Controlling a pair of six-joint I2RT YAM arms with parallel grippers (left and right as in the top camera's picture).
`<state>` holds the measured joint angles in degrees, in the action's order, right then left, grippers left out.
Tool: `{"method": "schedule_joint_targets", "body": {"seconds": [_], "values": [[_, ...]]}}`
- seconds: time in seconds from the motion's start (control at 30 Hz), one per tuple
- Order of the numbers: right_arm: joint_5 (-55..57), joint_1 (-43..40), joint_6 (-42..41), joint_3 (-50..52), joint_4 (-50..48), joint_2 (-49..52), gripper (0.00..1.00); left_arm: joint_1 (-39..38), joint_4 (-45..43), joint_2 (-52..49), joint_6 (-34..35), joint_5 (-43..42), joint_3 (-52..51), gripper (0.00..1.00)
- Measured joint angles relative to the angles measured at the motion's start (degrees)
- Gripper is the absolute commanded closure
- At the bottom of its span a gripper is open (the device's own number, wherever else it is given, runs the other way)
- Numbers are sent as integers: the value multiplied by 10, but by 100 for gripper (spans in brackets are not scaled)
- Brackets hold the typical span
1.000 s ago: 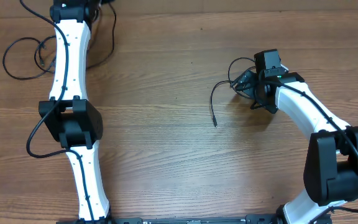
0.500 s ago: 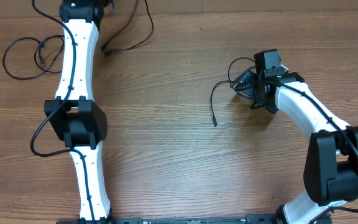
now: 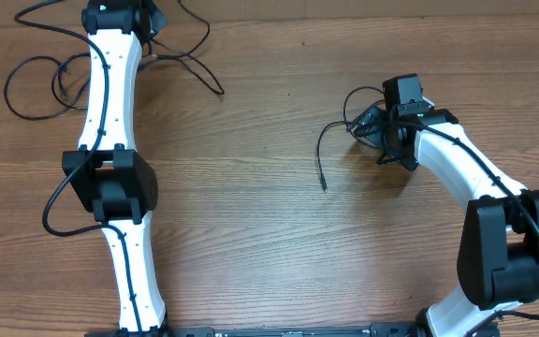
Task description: Untangle cables
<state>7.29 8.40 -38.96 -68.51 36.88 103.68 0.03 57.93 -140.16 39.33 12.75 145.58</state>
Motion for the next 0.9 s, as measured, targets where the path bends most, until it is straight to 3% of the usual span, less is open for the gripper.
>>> {"method": "schedule_joint_targets", "body": {"seconds": [0.53, 0.6, 0.7, 0.73, 0.9], "values": [[0, 0, 0, 0, 0, 0, 0, -4, 51, -151, 7, -80, 4, 93], [0, 0, 0, 0, -1, 0, 0, -4, 50, -151, 7, -88, 4, 51], [0, 0, 0, 0, -1, 0, 0, -6, 47, -150, 5, -96, 6, 8], [0, 0, 0, 0, -1, 0, 0, -6, 47, -149, 2, -95, 7, 0], [0, 0, 0, 0, 0, 0, 0, -3, 52, -124, -9, -71, 7, 0]]}}
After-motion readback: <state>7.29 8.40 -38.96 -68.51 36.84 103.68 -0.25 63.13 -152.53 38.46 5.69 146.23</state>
